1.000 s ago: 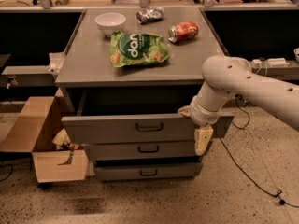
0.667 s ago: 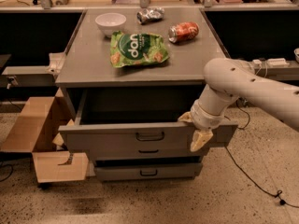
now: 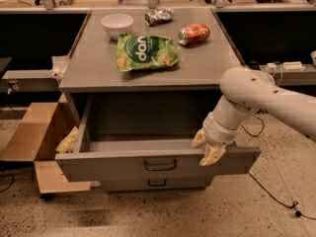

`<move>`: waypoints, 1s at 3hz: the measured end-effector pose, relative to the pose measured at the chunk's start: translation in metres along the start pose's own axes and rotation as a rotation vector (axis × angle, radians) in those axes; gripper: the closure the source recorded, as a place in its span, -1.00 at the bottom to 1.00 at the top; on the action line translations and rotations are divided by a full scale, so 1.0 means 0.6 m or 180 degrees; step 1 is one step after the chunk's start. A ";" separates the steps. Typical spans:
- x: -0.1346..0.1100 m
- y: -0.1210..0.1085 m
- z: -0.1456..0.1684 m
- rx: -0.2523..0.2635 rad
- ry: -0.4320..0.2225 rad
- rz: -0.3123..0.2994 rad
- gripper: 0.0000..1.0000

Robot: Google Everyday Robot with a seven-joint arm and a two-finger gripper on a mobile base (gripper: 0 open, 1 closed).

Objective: Open top drawer

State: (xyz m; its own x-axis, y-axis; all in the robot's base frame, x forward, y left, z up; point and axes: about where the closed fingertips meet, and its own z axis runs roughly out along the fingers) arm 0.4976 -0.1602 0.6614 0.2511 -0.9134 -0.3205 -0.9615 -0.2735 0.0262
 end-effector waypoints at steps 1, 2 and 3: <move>-0.001 0.001 0.001 0.0000 0.0000 0.0000 0.92; -0.001 0.001 0.001 0.0000 0.0000 0.0000 0.57; -0.001 0.001 0.001 0.0000 0.0000 0.0000 -0.02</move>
Offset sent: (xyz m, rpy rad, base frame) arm -0.0009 0.0007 0.0000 0.0001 0.0000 0.0000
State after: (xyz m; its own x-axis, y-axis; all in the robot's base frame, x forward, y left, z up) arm 0.4967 -0.1595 0.6613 0.2511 -0.9133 -0.3206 -0.9615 -0.2736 0.0264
